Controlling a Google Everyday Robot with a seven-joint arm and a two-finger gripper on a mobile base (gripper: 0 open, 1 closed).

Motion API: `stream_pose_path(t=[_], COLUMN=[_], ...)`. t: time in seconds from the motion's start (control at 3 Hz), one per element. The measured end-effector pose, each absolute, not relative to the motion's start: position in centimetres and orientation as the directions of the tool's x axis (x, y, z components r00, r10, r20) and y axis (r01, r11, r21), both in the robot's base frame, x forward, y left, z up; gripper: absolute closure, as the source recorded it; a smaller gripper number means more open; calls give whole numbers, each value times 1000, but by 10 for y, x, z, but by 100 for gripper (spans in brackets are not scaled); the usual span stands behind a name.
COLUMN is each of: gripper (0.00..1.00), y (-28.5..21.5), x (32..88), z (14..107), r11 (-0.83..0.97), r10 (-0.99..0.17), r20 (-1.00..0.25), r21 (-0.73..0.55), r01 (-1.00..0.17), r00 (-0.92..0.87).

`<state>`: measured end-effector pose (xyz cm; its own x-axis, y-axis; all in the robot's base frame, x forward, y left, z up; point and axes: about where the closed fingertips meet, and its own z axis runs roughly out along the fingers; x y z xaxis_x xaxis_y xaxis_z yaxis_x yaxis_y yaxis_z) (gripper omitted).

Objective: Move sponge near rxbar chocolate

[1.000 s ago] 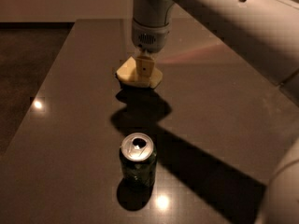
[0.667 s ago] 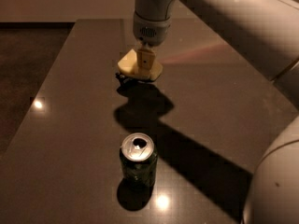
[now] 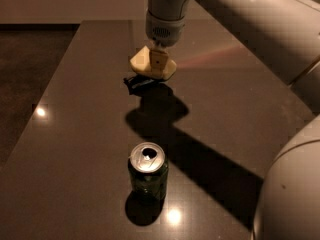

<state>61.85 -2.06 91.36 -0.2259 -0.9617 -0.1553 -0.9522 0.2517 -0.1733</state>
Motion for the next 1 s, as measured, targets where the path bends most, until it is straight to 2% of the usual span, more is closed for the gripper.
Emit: stream_pose_path(t=[0.33, 0.67, 1.0], gripper=[4, 0, 0], y=[-19, -17, -17], x=[621, 622, 622], z=[913, 912, 912], r11=[252, 251, 251], r10=[-961, -961, -961], r20=[-162, -166, -166], r21=[-179, -182, -182], r01=[-951, -951, -951], r00=[-224, -222, -222])
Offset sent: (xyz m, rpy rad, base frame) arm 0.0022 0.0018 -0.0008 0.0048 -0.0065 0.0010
